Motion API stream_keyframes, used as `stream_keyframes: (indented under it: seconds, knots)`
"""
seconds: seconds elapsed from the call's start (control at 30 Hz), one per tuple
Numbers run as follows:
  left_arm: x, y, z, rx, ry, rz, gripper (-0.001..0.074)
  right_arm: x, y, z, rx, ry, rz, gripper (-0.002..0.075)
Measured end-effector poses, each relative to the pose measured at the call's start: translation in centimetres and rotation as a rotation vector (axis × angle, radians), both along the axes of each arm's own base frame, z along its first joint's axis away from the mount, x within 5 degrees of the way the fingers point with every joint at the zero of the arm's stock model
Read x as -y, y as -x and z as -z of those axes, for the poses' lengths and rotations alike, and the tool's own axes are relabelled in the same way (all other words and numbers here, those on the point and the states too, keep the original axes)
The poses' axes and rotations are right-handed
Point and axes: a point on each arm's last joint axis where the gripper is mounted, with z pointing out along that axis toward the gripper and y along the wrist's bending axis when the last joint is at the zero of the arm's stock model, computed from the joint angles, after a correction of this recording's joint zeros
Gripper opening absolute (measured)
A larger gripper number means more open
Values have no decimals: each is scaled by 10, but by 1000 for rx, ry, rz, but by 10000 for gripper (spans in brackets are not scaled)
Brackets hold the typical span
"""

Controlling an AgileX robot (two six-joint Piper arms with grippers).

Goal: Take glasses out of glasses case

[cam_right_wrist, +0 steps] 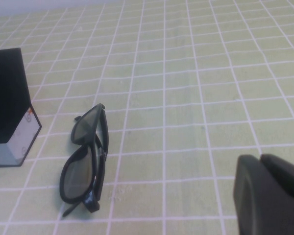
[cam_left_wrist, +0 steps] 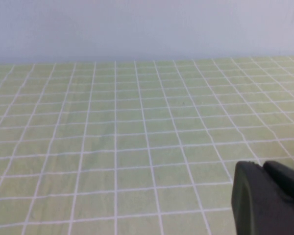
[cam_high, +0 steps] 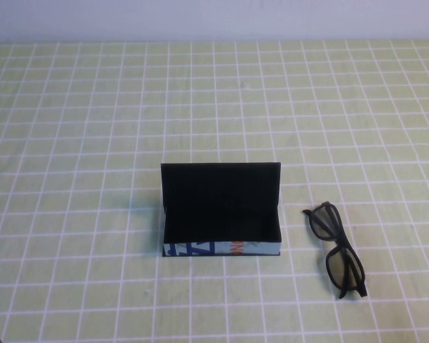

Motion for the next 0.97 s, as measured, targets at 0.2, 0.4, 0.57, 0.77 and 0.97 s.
stream_keyframes:
  seconds: [0.2, 0.4, 0.57, 0.77, 0.97]
  knots:
    - [-2, 6, -2, 79, -17, -11, -4, 0, 0, 0, 0, 0, 0, -17]
    - [-3, 13, 3, 174, 19, -14, -4, 0, 0, 0, 0, 0, 0, -17]
    - [-3, 18, 11, 116, -21, -9, -4, 0, 0, 0, 0, 0, 0, -17]
    - [-3, 21, 33, -126, -54, -4, -4, 0, 0, 0, -1, 0, 0, -17]
    - [-3, 22, 36, -154, -37, -9, -4, 0, 0, 0, -1, 0, 0, -17]
